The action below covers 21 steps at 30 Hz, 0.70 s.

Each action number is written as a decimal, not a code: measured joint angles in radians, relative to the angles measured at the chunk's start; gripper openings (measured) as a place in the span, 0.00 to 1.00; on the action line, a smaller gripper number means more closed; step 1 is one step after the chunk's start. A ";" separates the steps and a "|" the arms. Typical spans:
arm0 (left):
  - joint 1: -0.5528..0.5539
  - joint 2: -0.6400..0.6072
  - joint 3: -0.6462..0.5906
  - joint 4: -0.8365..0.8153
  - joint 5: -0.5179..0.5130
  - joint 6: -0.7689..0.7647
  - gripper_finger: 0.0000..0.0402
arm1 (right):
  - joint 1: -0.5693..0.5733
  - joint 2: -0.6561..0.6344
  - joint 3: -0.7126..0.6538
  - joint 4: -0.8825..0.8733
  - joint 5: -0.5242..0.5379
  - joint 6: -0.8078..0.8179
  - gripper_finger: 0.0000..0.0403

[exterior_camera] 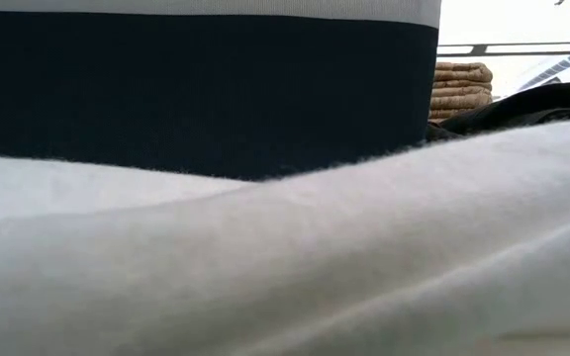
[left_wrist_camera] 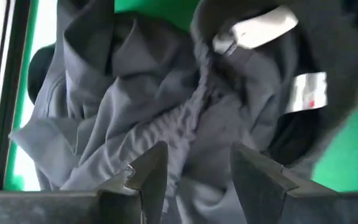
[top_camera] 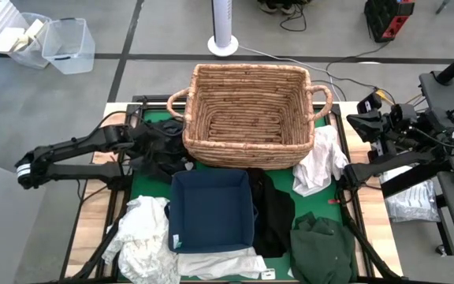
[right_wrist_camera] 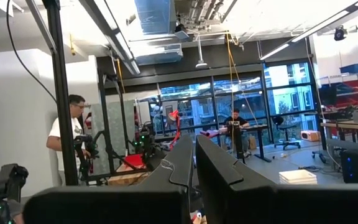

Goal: Sort clothes
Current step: Put the black shorts into the brown laundry basket

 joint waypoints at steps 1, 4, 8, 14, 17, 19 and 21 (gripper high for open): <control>0.000 -0.006 -0.008 0.006 -0.014 0.000 0.38 | 0.000 0.000 0.000 0.000 0.000 0.000 0.03; 0.001 -0.017 -0.009 0.048 -0.052 0.031 0.38 | 0.000 0.000 0.000 0.000 0.000 -0.004 0.03; 0.005 -0.016 -0.021 0.093 -0.045 0.072 0.38 | 0.000 0.000 0.000 0.000 0.000 -0.004 0.03; 0.009 0.016 -0.071 0.107 -0.013 0.073 0.38 | 0.000 0.000 0.000 0.000 0.000 -0.004 0.03; 0.011 0.025 -0.078 0.127 -0.028 0.074 0.38 | 0.000 0.000 0.000 0.000 0.000 0.000 0.03; 0.015 0.025 -0.084 0.127 -0.029 0.077 0.38 | 0.000 0.000 0.000 0.000 0.000 0.000 0.03; 0.019 0.025 -0.089 0.132 -0.029 0.078 0.38 | 0.000 0.000 0.000 0.000 0.000 0.000 0.03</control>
